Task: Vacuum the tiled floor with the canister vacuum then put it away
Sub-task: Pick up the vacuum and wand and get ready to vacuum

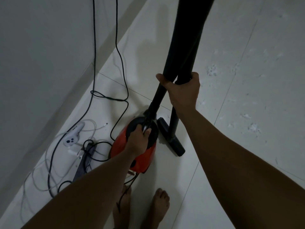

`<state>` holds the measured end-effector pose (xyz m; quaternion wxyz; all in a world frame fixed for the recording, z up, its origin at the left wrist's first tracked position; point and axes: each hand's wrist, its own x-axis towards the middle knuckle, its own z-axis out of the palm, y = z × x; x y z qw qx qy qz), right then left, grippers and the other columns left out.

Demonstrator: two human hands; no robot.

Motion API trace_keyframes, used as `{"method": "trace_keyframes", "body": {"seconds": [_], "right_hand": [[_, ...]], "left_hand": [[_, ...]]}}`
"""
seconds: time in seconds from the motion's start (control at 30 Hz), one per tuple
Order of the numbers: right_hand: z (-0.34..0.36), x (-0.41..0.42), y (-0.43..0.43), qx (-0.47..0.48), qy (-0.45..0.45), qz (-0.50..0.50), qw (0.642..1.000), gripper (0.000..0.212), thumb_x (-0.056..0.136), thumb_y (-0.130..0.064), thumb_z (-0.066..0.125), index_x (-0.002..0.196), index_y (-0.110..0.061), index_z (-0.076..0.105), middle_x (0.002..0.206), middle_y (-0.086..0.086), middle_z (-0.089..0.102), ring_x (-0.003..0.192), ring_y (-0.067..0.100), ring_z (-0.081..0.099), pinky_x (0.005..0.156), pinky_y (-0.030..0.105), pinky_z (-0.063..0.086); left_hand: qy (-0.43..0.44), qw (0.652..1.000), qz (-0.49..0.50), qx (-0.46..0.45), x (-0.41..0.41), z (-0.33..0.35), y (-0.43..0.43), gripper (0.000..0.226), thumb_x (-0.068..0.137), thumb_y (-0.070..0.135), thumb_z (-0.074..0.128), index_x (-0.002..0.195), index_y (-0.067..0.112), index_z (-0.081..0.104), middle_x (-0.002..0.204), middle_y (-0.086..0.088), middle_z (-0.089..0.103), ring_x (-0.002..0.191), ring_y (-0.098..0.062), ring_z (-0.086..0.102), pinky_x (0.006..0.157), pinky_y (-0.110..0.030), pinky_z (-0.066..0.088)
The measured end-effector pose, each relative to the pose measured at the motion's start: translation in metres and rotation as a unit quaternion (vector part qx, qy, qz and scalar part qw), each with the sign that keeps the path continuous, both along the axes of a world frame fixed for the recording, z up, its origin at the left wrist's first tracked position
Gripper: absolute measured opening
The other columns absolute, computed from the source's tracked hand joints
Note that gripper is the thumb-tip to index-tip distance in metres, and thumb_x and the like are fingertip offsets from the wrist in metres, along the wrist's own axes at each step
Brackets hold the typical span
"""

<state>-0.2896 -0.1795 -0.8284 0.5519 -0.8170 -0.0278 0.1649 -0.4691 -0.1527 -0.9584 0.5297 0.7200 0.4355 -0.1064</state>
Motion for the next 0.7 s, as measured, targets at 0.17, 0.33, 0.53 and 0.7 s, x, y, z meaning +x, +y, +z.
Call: {"method": "trace_keyframes", "body": {"seconds": [0.17,0.33,0.53,0.7], "right_hand": [[-0.012,-0.01,0.0,0.019,-0.013,-0.001,1.0,0.058,0.059,-0.044,0.095,0.095,-0.015,0.06,0.076,-0.011,0.058,0.065,0.001,0.057,0.064,0.018,0.053],[-0.01,-0.013,0.008,0.035,-0.018,0.008,0.999,0.046,0.063,-0.038,0.094,0.091,-0.016,0.064,0.076,-0.012,0.062,0.065,-0.001,0.06,0.064,0.016,0.054],[-0.006,-0.017,0.016,0.082,-0.029,-0.001,0.996,0.041,0.063,-0.027,0.094,0.083,-0.019,0.059,0.074,-0.008,0.062,0.069,0.011,0.063,0.069,0.033,0.061],[-0.01,-0.022,0.026,0.091,-0.029,0.002,0.995,0.042,0.062,-0.027,0.093,0.085,-0.018,0.06,0.078,-0.006,0.064,0.074,0.014,0.067,0.07,0.04,0.061]], "left_hand": [[-0.069,0.998,-0.008,0.003,-0.02,-0.009,-0.007,0.023,0.105,0.031,0.045,0.104,0.01,0.053,0.068,-0.001,0.056,0.05,-0.003,0.052,0.047,-0.016,0.041],[-0.084,0.994,-0.045,0.047,-0.037,-0.023,-0.006,0.029,0.101,0.045,0.05,0.107,0.017,0.056,0.085,0.002,0.062,0.073,-0.003,0.06,0.07,-0.023,0.047],[-0.04,0.93,-0.239,0.278,-0.075,-0.027,0.011,0.102,0.071,0.081,0.058,0.152,0.026,0.031,0.155,-0.006,0.033,0.14,-0.037,0.033,0.111,-0.056,0.036],[0.012,0.878,-0.387,0.28,-0.11,-0.051,0.023,0.14,0.056,0.071,0.078,0.157,0.036,-0.013,0.168,-0.004,-0.011,0.151,-0.045,-0.004,0.114,-0.071,0.014]]}}
